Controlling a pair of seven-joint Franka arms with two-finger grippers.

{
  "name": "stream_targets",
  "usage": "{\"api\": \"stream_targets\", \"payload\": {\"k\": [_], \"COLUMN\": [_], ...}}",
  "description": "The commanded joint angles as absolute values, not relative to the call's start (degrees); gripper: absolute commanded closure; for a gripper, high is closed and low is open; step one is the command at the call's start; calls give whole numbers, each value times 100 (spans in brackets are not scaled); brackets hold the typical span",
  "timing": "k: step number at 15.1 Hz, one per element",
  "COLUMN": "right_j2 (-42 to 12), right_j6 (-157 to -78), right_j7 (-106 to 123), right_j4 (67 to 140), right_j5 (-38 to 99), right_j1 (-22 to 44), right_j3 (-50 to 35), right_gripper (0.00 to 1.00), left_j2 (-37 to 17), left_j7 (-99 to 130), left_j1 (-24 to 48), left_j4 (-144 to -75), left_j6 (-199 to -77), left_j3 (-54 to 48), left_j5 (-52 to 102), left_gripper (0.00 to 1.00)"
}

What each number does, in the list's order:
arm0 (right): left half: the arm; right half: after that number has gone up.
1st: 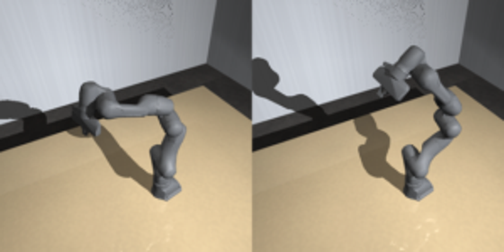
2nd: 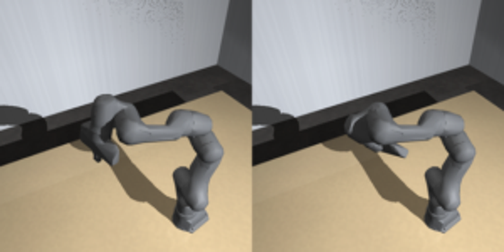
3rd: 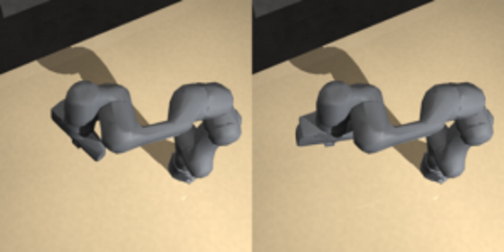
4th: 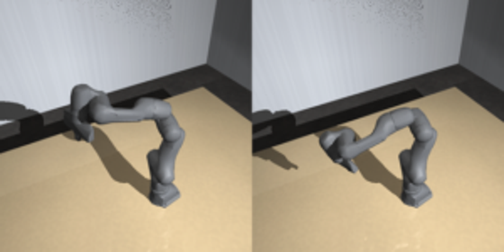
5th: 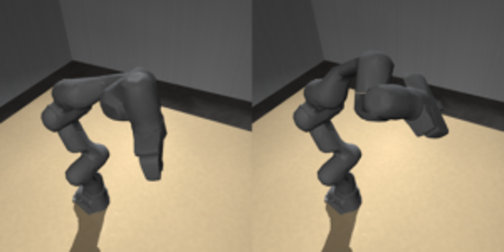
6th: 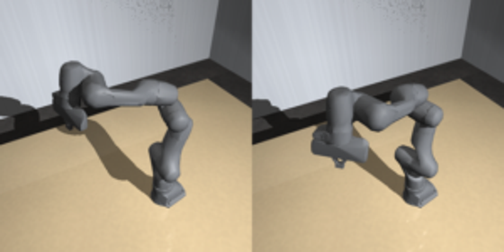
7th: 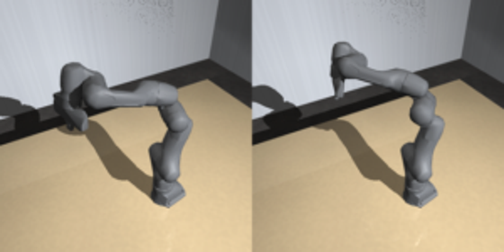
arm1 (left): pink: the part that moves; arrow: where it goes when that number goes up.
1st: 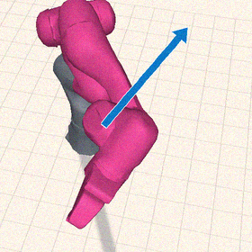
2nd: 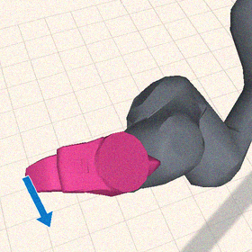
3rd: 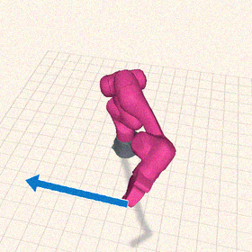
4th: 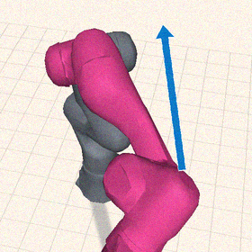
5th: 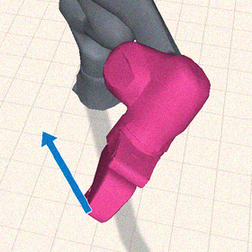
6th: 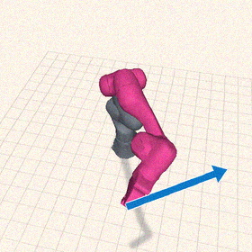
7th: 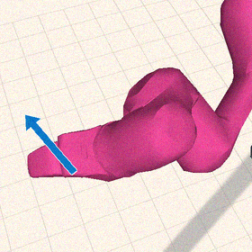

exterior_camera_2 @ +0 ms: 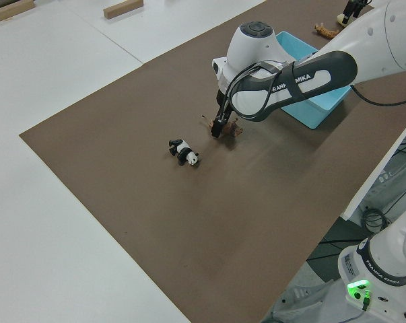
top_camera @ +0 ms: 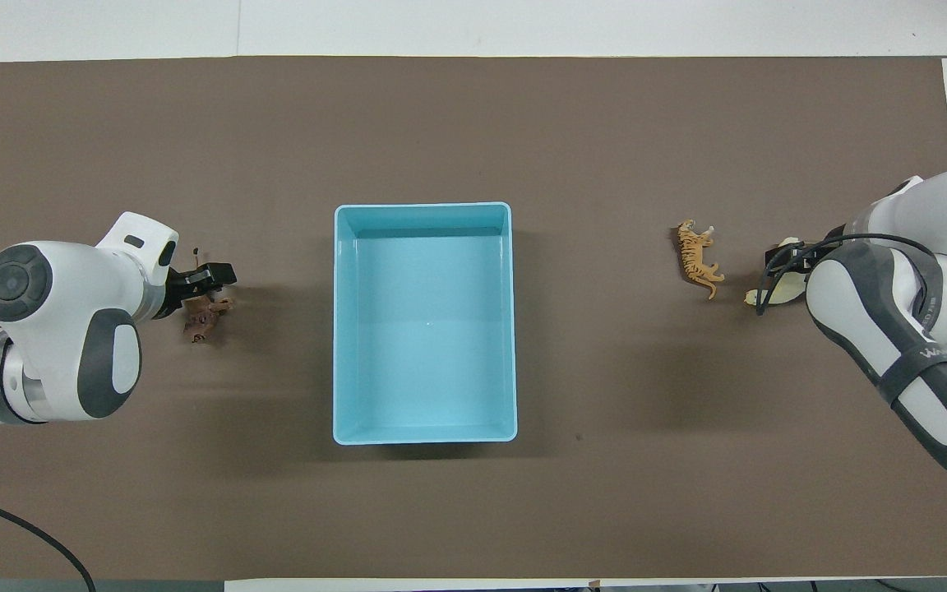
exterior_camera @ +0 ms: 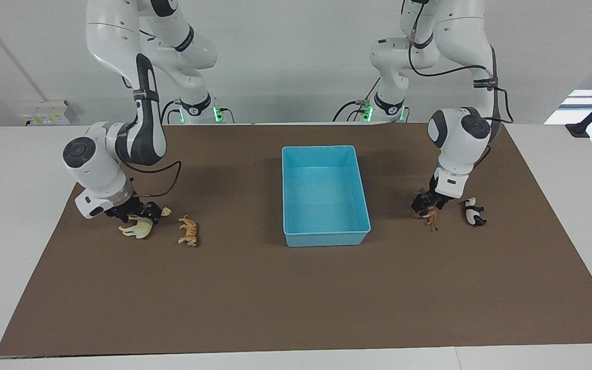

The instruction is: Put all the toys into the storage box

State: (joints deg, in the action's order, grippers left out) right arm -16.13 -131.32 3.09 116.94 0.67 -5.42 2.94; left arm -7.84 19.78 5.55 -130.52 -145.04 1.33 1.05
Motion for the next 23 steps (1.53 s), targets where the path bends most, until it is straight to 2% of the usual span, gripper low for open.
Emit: {"api": "stream_targets", "payload": {"k": [1, 2, 4, 5, 7, 9, 14, 17, 20, 23], "right_j2": [-1652, -1661, -1661, -1652, -1661, -1652, -1600, -1600, -1617, -1626], "right_j6": [-13350, -13351, -13351, -13342, -13324, -13228, -11368, -10637, -10468, -10477], "right_j7": [352, 334, 334, 343, 343, 334, 256, -393, -773, -782], "right_j4": [11768, 11760, 11760, 11760, 11760, 11655, 10146, 9407, 9211, 9281], "right_j5": [9, 0, 9, 9, 9, 9, 18, 0, -324, -325], "right_j1": [-642, -642, -633, -633, -633, -633, -554, -283, -132, -132], "right_j3": [246, 246, 246, 246, 246, 246, 255, 228, 220, 220], "right_gripper": [5, 19, 77, 100, 100, 100, 100, 100, 100, 100], "left_j2": [-853, -853, -853, -853, -853, -914, -1090, -1326, -1362, -1336], "left_j7": [2065, 2135, 2197, 2189, 2189, 2180, 2538, 3827, 5007, 5589], "left_j1": [606, 606, 615, 615, 624, 615, 694, 1439, 2353, 2864], "left_j4": [-13034, -13034, -13034, -13017, -12956, -12440, -10857, -9996, -9940, -10221], "left_j6": [-14397, -14396, -14396, -14388, -14266, -13601, -11763, -11303, -11600, -12067], "left_j3": [202, 193, 193, 193, 193, 193, 141, 149, 149, 149], "left_j5": [88, 88, 88, 88, 88, 88, 228, 334, 325, 325], "left_gripper": [93, 100, 100, 100, 100, 100, 100, 100, 100, 100]}}
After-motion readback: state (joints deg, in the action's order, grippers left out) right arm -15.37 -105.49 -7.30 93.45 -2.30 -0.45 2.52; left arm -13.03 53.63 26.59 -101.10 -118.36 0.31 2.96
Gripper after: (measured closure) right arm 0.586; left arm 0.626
